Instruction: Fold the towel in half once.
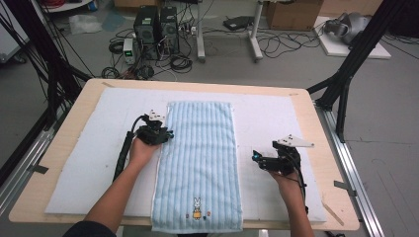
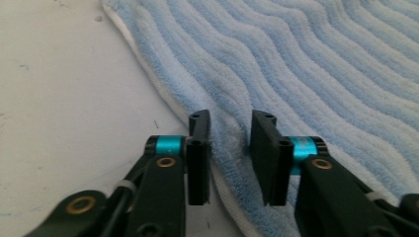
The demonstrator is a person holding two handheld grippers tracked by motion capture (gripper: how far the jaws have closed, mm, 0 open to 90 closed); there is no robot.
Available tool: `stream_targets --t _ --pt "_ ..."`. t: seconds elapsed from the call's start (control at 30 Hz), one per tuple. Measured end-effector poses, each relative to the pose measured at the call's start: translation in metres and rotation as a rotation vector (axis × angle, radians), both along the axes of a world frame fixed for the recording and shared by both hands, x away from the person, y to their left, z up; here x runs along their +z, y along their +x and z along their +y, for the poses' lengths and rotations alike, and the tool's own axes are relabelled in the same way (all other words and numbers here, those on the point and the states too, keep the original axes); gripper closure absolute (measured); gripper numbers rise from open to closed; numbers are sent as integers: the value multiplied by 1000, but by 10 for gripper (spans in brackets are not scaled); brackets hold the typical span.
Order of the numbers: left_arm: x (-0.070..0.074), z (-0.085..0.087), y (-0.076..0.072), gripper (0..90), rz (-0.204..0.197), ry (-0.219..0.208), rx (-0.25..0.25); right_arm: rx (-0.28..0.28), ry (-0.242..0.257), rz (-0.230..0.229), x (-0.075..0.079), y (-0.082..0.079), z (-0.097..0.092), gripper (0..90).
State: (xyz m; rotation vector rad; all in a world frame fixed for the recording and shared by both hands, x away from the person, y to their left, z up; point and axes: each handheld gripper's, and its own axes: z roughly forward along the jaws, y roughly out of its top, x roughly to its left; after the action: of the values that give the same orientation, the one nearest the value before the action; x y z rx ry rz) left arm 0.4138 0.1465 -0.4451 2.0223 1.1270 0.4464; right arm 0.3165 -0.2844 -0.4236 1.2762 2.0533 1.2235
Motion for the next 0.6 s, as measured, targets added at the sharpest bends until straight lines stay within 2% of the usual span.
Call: stream_targets --t 0.03,0.07,0.17,0.23,0.33,0.5,0.53,0.6 --pt "0 0 0 802 6 -15 -9 1 0 3 0 0 1 112" --pt "0 -1 0 843 5 -11 -11 2 -2 3 0 0 2 112" --pt "0 0 0 855 11 -20 -11 -8 13 15 0 3 5 112" --pt "-1 3 1 856 33 -62 5 -18 26 22 1 9 11 112" --pt "-1 6 2 856 44 -93 13 8 27 45 2 20 22 112" --pt "-2 8 3 856 52 -120 17 38 7 84 -3 44 44 116" --pt "-2 8 4 856 54 -123 18 39 3 92 -3 48 48 140" --pt "-2 8 4 855 54 -128 18 44 -3 117 -4 59 55 259"
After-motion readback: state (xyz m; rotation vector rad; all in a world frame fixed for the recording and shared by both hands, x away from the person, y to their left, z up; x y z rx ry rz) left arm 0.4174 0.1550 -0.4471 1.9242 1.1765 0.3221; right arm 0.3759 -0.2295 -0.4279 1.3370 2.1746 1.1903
